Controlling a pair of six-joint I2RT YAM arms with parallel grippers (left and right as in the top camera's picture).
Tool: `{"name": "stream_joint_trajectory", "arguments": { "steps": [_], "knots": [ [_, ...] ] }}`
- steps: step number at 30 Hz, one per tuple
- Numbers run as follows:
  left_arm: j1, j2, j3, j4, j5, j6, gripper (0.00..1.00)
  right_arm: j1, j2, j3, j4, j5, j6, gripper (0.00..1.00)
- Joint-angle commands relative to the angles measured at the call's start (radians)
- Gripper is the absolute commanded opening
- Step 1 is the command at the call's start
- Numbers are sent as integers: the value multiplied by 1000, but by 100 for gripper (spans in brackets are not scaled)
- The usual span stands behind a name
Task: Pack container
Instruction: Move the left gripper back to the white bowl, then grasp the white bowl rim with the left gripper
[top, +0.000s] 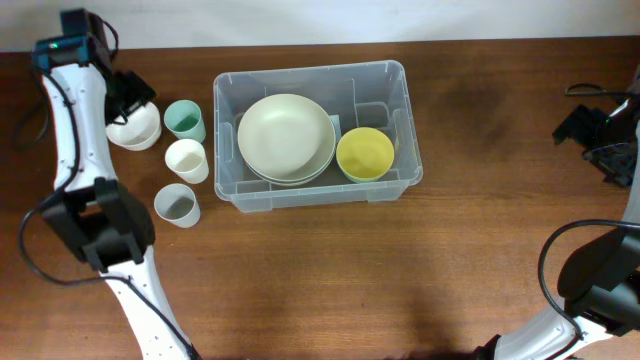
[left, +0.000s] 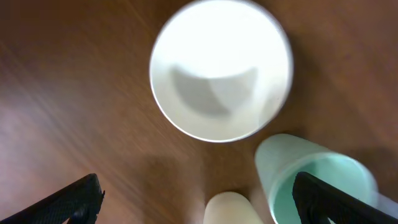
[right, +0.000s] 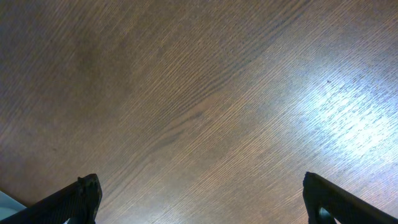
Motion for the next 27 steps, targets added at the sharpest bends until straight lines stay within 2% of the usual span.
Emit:
{"name": "stream_joint_trajectory", "arguments": {
  "steps": [1, 13, 27],
  "knots": [
    [21, 45, 5, -1, 33, -43, 100, -3, -13, -4, 0, 2, -7, 99],
    [84, 114, 3, 6, 84, -163, 100, -3, -13, -4, 0, 2, -7, 99],
    [85, 169, 1, 26, 91, -212, 100, -3, -13, -4, 0, 2, -7, 99]
  ]
}}
